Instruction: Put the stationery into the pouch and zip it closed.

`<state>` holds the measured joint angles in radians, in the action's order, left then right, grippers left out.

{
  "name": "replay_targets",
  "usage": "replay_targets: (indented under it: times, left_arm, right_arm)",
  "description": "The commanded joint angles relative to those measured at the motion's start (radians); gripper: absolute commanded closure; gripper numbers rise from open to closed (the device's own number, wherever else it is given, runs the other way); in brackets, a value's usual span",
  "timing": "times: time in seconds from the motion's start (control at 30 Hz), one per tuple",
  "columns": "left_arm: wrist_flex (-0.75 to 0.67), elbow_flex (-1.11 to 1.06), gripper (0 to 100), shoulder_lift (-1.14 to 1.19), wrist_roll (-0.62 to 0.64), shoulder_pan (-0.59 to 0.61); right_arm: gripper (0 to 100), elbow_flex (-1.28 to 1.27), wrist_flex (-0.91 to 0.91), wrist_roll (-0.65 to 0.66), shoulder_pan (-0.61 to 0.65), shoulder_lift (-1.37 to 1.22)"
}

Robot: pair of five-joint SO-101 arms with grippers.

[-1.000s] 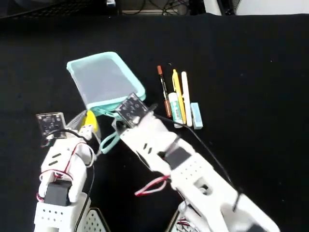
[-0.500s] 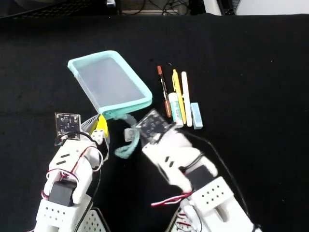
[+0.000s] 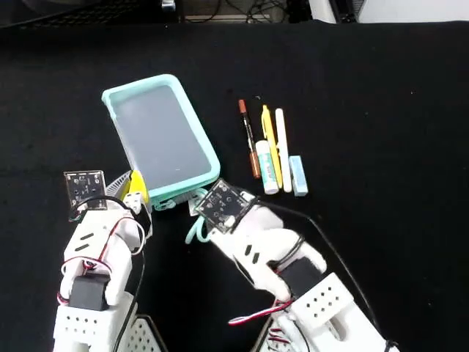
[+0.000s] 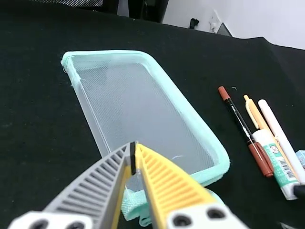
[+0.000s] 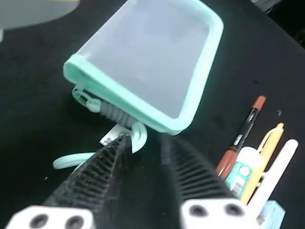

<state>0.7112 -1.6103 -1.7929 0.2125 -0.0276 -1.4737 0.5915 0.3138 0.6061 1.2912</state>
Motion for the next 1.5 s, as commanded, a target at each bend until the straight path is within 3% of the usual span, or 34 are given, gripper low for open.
replay_targets:
  times: [0.0, 0.23, 0.33, 0.57, 0.83, 0.9, 0.97, 1.17, 1.47]
  left_arm:
    - [-0.003, 0.039, 97, -0.011, -0.003, 0.09]
    - [0.002, 0.087, 96, -0.011, 0.0, 0.395]
    - [-0.002, 0.074, 96, -0.011, 0.0, 0.409]
    - [-0.003, 0.068, 97, -0.011, 0.0, 0.407]
    - [-0.005, 0.068, 97, -0.011, 0.0, 0.409]
    - [-0.005, 0.068, 97, -0.011, 0.0, 0.409]
    - [-0.005, 0.067, 97, -0.011, 0.0, 0.409]
    - [-0.005, 0.065, 97, -0.011, 0.0, 0.406]
    - [-0.005, 0.065, 97, -0.011, 0.0, 0.404]
  right_arm:
    - [80.8, 0.039, 0.028, -0.069, 0.02, -0.076]
    - [76.1, 0.328, 0.037, -0.172, 0.023, -0.499]
    - [70.7, 0.469, 0.058, -0.233, 0.025, -0.725]
    - [77.3, 0.72, 0.127, -0.245, 0.043, -1.125]
    - [80.5, 0.891, 0.259, -0.244, 0.066, -1.366]
    - [85.6, 0.918, 0.305, -0.244, 0.058, -1.399]
    - [99.7, 0.931, 0.333, -0.244, 0.04, -1.406]
    - [98.7, 0.898, 0.422, -0.19, -0.051, -1.311]
    - [98.6, 0.593, 0.528, -0.048, -0.086, -0.914]
